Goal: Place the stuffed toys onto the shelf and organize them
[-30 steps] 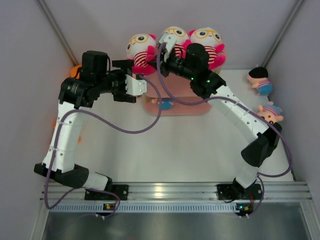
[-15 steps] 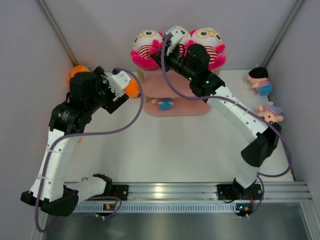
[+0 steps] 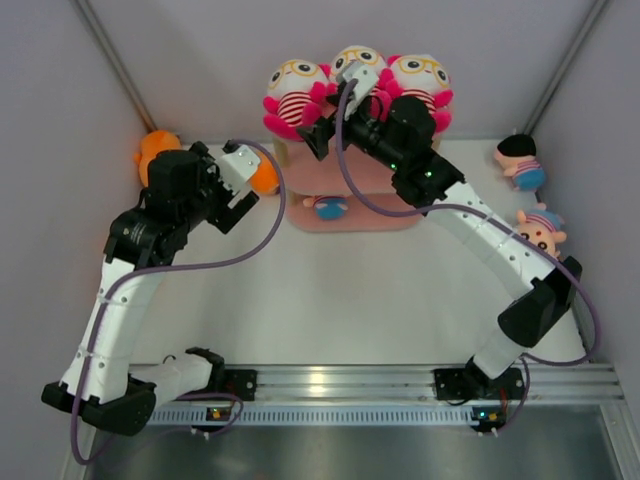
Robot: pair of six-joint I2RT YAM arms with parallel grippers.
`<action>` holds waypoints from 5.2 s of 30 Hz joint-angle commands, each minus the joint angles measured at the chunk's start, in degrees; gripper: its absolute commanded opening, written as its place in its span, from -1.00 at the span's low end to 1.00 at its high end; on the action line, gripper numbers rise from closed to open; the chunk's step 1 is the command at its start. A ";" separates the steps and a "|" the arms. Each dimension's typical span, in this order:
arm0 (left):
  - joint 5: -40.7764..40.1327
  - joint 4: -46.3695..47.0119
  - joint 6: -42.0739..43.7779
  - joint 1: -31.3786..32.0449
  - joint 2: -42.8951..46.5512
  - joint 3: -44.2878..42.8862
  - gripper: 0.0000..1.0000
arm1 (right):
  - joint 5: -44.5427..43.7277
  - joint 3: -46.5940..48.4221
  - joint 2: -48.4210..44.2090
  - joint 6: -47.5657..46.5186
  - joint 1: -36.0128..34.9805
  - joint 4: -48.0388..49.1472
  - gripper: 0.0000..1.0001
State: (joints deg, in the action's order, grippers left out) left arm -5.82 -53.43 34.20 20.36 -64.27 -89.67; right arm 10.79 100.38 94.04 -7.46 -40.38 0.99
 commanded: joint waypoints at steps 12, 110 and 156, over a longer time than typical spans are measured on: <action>-2.69 2.89 -3.43 0.03 6.17 16.70 0.96 | -15.94 4.85 -23.80 0.07 0.04 -21.28 0.99; 24.62 -11.33 2.10 -0.76 16.98 23.75 0.96 | 30.26 -40.43 -26.82 16.43 -7.60 0.57 -1.00; 39.22 -7.39 -6.25 -4.54 -2.26 16.98 -1.00 | -29.02 -71.37 -23.76 -66.56 -34.13 31.89 0.65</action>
State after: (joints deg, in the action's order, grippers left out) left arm 29.50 -63.13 29.80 16.71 -67.02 -69.30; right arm 0.40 32.38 64.38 -49.32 -70.06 17.78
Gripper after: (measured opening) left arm 0.170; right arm 0.824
